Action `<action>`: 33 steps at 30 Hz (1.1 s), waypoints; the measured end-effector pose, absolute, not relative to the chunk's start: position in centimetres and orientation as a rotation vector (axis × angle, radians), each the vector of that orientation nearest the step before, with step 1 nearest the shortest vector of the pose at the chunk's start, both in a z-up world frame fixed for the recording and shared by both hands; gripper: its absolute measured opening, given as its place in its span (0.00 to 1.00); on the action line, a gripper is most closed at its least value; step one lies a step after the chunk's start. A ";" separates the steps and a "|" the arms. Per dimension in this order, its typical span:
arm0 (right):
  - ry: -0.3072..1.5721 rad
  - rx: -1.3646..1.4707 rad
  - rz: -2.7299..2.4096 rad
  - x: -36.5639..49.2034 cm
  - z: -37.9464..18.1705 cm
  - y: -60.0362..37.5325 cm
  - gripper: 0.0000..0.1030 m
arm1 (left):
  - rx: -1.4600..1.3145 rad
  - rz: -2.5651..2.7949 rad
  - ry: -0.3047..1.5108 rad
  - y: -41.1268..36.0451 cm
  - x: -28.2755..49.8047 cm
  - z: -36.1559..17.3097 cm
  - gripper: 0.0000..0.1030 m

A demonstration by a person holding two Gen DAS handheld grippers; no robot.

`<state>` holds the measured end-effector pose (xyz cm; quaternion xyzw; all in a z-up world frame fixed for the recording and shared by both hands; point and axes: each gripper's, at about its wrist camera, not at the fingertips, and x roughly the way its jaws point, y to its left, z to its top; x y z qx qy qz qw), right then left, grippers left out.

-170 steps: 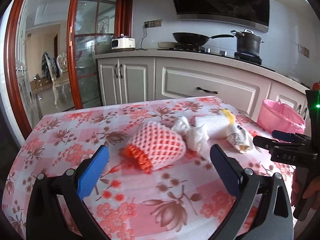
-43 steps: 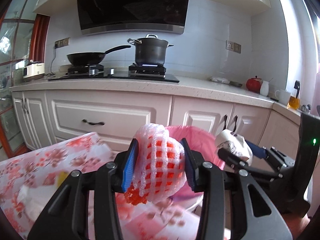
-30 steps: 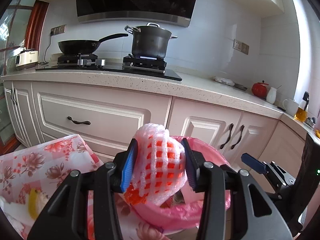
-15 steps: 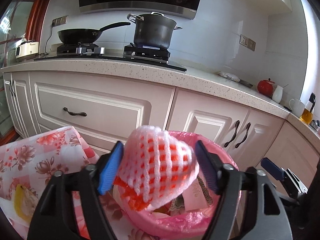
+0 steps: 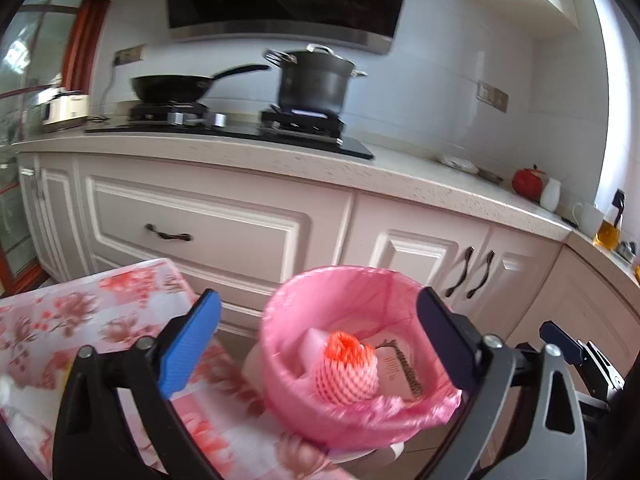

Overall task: Collect trash
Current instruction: 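Carry the foam net and paper bag over the pink bin and release, then move both tools back over the table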

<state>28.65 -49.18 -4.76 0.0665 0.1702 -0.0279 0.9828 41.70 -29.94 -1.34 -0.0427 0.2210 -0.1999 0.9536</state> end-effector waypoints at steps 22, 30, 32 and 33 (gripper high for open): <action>0.377 0.097 0.208 25.6 -3.7 -31.6 0.76 | 0.054 -0.094 0.347 -9.8 24.8 -3.0 0.95; 0.417 0.058 0.257 25.6 -4.7 -26.3 0.76 | 0.068 -0.016 0.382 -4.4 22.9 -4.6 0.95; 0.425 0.053 0.263 25.8 -5.0 -25.3 0.76 | 0.068 -0.007 0.395 -3.6 23.1 -4.9 0.95; 0.430 0.050 0.265 26.0 -5.1 -25.0 0.76 | 0.070 -0.005 0.405 -3.1 23.4 -5.1 0.95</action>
